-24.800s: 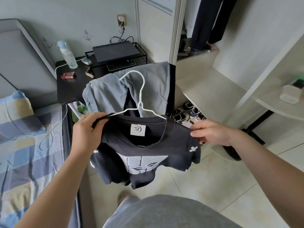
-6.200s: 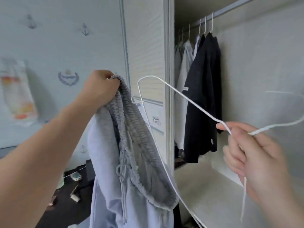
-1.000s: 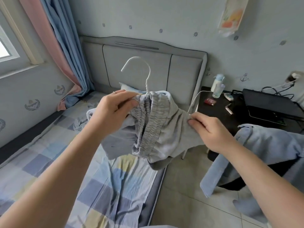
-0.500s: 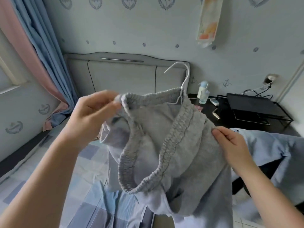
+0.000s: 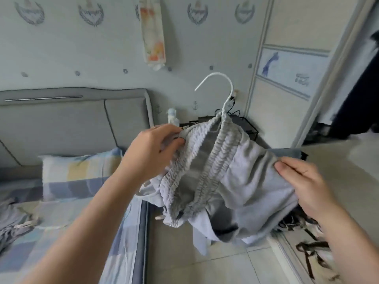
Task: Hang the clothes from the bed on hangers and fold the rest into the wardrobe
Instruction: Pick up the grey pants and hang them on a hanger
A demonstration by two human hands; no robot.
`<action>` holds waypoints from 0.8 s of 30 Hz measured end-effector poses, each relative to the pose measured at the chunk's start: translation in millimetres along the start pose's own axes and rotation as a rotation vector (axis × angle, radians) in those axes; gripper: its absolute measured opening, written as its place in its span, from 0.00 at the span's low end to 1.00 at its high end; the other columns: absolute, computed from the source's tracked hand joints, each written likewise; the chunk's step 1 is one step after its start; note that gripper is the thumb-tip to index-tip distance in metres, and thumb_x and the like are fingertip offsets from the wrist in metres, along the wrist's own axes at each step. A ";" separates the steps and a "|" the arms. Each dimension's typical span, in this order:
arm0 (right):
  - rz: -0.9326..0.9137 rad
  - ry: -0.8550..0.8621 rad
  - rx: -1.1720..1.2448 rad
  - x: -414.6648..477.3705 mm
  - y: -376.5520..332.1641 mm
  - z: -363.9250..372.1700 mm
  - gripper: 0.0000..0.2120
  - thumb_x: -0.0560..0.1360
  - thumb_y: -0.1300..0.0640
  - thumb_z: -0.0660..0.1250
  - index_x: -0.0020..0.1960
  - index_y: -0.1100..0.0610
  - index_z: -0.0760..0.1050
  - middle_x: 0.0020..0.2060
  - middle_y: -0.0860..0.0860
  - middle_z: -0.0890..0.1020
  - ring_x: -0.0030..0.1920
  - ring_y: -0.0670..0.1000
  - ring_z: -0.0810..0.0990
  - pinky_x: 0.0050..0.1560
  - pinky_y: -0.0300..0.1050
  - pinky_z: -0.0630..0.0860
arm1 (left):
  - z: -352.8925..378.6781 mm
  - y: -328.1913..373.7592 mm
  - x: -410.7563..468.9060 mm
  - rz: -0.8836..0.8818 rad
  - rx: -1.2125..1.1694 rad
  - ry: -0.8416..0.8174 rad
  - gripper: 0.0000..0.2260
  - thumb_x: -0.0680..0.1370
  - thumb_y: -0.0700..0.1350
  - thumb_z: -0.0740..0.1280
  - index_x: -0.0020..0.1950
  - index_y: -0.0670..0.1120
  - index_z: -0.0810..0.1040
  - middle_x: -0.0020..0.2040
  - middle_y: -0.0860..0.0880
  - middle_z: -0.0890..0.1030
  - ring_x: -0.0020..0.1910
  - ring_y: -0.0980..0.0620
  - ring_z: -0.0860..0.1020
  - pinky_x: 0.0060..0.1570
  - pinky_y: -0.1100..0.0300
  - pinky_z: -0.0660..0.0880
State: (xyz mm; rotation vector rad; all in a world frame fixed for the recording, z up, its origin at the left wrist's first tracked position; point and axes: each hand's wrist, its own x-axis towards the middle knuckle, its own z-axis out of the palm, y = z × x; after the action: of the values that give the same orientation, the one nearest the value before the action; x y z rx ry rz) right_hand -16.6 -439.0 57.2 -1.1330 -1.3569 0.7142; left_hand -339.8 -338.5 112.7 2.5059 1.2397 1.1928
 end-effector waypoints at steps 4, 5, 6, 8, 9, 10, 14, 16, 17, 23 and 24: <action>0.044 0.224 -0.059 -21.7 -9.6 -84.3 0.12 0.75 0.45 0.70 0.48 0.52 0.85 0.40 0.51 0.86 0.40 0.46 0.84 0.39 0.33 0.78 | 76.3 46.5 51.8 0.087 -0.083 -0.064 0.19 0.78 0.63 0.64 0.61 0.52 0.80 0.50 0.57 0.78 0.51 0.51 0.76 0.56 0.49 0.74; 0.052 0.281 -0.079 -27.8 -11.8 -105.6 0.08 0.76 0.50 0.68 0.46 0.51 0.85 0.38 0.49 0.86 0.39 0.44 0.83 0.38 0.32 0.77 | 95.4 59.2 63.1 0.083 -0.092 -0.077 0.23 0.77 0.67 0.61 0.63 0.54 0.78 0.53 0.56 0.78 0.54 0.48 0.75 0.58 0.45 0.73; 0.065 0.345 -0.095 -34.1 -14.8 -126.1 0.09 0.77 0.53 0.67 0.45 0.49 0.85 0.37 0.47 0.85 0.38 0.43 0.82 0.38 0.31 0.77 | 115.1 72.9 73.9 0.068 -0.100 -0.096 0.26 0.75 0.71 0.60 0.65 0.57 0.75 0.56 0.54 0.77 0.57 0.46 0.75 0.61 0.42 0.71; 0.093 0.469 -0.156 -47.7 -23.0 -163.3 0.12 0.79 0.57 0.66 0.43 0.46 0.86 0.37 0.46 0.86 0.37 0.41 0.82 0.37 0.31 0.77 | 156.4 102.7 94.3 0.041 -0.127 -0.144 0.29 0.74 0.73 0.58 0.69 0.59 0.71 0.65 0.52 0.75 0.65 0.43 0.71 0.67 0.39 0.67; 0.104 0.514 -0.197 -54.7 -27.5 -180.6 0.12 0.79 0.57 0.66 0.43 0.47 0.86 0.38 0.48 0.86 0.38 0.43 0.83 0.38 0.31 0.78 | 177.8 119.6 103.8 0.037 -0.151 -0.168 0.31 0.74 0.73 0.58 0.72 0.59 0.69 0.70 0.52 0.72 0.69 0.43 0.68 0.70 0.39 0.64; 0.112 0.544 -0.224 -61.4 -32.7 -196.0 0.11 0.80 0.56 0.66 0.44 0.48 0.86 0.39 0.51 0.86 0.39 0.45 0.83 0.39 0.33 0.79 | 198.3 137.3 112.2 0.037 -0.188 -0.194 0.32 0.75 0.73 0.58 0.75 0.59 0.66 0.74 0.52 0.68 0.73 0.42 0.64 0.73 0.40 0.60; 0.145 0.676 -0.221 -81.2 -55.5 -243.8 0.10 0.79 0.55 0.67 0.45 0.50 0.86 0.41 0.52 0.87 0.41 0.48 0.86 0.36 0.34 0.79 | 269.0 208.8 140.3 0.085 -0.458 -0.294 0.35 0.75 0.69 0.59 0.80 0.58 0.57 0.81 0.51 0.56 0.80 0.49 0.52 0.76 0.49 0.52; 0.145 0.747 -0.192 -84.5 -64.2 -262.5 0.10 0.79 0.55 0.67 0.43 0.49 0.86 0.39 0.51 0.87 0.39 0.47 0.86 0.35 0.34 0.78 | 297.7 241.8 154.8 0.134 -0.590 -0.332 0.34 0.77 0.66 0.62 0.80 0.57 0.59 0.81 0.53 0.57 0.79 0.56 0.53 0.75 0.57 0.53; 0.143 0.777 -0.168 -84.0 -68.4 -270.8 0.11 0.78 0.56 0.67 0.42 0.49 0.86 0.39 0.51 0.87 0.39 0.47 0.86 0.34 0.34 0.79 | 310.1 258.0 162.1 0.156 -0.643 -0.361 0.33 0.77 0.65 0.62 0.80 0.56 0.60 0.79 0.55 0.59 0.78 0.59 0.56 0.74 0.61 0.55; 0.104 0.947 -0.091 -49.4 -78.9 -316.8 0.12 0.77 0.56 0.69 0.37 0.47 0.86 0.38 0.46 0.87 0.39 0.44 0.86 0.37 0.39 0.80 | 364.7 331.4 207.0 0.251 -0.805 -0.558 0.32 0.76 0.65 0.63 0.78 0.57 0.62 0.72 0.62 0.68 0.66 0.64 0.72 0.64 0.67 0.68; 0.097 0.966 -0.094 -38.9 -78.7 -323.6 0.13 0.77 0.56 0.69 0.37 0.47 0.86 0.37 0.45 0.86 0.39 0.44 0.85 0.41 0.42 0.81 | 369.8 340.6 216.8 0.252 -0.852 -0.588 0.32 0.76 0.65 0.63 0.78 0.59 0.63 0.70 0.63 0.71 0.61 0.67 0.75 0.59 0.71 0.71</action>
State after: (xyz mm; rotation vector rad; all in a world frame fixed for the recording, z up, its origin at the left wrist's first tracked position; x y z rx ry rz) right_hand 274.8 -568.6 160.9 -1.3640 -0.5153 0.1002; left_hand 207.3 -323.2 126.7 2.0997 0.1941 0.6904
